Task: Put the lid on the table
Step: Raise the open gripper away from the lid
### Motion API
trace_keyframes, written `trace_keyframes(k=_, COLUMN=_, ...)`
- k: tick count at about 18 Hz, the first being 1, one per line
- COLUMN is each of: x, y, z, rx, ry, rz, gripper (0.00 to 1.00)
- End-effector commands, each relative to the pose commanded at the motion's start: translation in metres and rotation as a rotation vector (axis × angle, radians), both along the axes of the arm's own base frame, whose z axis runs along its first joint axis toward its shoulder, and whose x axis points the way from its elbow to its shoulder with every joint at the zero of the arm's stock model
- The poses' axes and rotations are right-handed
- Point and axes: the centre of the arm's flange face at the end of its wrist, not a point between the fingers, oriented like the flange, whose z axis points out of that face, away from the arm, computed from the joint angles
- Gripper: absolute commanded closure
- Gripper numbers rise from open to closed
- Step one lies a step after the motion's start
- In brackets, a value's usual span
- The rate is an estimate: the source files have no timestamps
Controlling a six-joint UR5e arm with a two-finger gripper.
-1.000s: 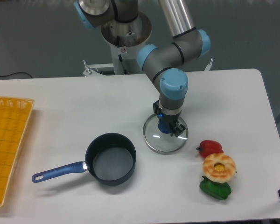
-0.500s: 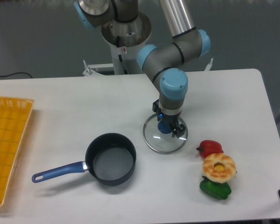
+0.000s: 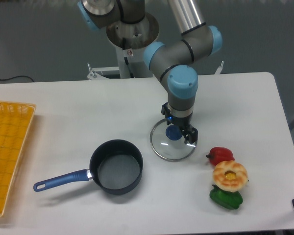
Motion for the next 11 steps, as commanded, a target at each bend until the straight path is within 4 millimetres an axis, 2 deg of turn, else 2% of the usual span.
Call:
trace_keyframes(k=5, x=-0.022, y=0.004, z=0.033, rx=-0.005, ry=-0.006, rz=0.014, gripper=0.00)
trace_keyframes(k=9, x=-0.046, y=-0.001, z=0.065, rx=-0.018, ry=-0.028, rz=0.042, gripper=0.00)
trace_keyframes(k=11, x=-0.058, y=-0.008, z=0.072, rx=-0.024, ry=-0.038, rz=0.061, gripper=0.00)
